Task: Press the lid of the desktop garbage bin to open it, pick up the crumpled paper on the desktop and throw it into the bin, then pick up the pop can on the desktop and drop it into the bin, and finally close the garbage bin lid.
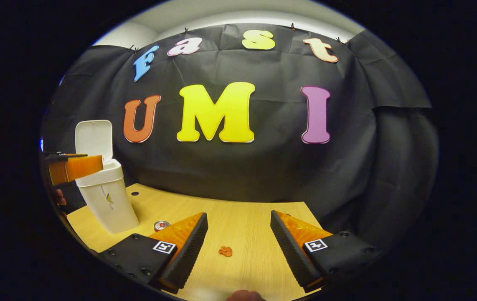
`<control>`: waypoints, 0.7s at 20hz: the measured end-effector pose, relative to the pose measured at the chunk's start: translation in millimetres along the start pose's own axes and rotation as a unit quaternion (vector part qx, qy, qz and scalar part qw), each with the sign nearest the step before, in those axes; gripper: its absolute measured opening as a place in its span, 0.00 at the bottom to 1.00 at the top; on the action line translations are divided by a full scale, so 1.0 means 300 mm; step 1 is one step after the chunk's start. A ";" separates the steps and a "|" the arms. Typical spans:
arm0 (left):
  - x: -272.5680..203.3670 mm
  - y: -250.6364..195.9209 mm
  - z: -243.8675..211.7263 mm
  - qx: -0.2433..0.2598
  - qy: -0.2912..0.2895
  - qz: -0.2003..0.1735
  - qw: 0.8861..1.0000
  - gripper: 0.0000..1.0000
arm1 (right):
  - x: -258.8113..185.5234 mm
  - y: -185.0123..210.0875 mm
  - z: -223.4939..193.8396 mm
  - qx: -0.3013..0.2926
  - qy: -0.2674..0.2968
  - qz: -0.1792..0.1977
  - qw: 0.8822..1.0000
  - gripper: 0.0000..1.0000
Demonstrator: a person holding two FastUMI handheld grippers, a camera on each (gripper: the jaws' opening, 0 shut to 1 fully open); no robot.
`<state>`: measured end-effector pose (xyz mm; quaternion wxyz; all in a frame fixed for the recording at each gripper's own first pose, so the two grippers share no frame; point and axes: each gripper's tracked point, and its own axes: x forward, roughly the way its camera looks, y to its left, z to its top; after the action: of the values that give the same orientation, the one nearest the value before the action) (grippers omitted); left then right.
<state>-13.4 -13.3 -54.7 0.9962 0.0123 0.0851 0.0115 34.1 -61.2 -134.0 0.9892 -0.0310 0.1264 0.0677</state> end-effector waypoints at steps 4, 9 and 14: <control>-0.019 0.036 0.004 0.009 0.004 0.013 1.000 0.99 | 0.076 0.037 -0.091 -0.008 0.030 0.033 0.999 0.95; -0.050 0.052 -0.004 0.027 0.020 0.036 0.999 0.99 | 0.180 0.098 -0.237 -0.008 0.080 0.079 0.994 0.95; -0.103 0.082 -0.048 0.010 0.044 0.057 0.997 0.99 | 0.291 0.080 -0.406 -0.021 0.138 0.085 0.987 0.96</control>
<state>-46.7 10.8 -63.1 0.9891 0.0269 0.1277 0.0678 84.6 -36.1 -274.9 0.9521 -0.0500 0.2623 0.1488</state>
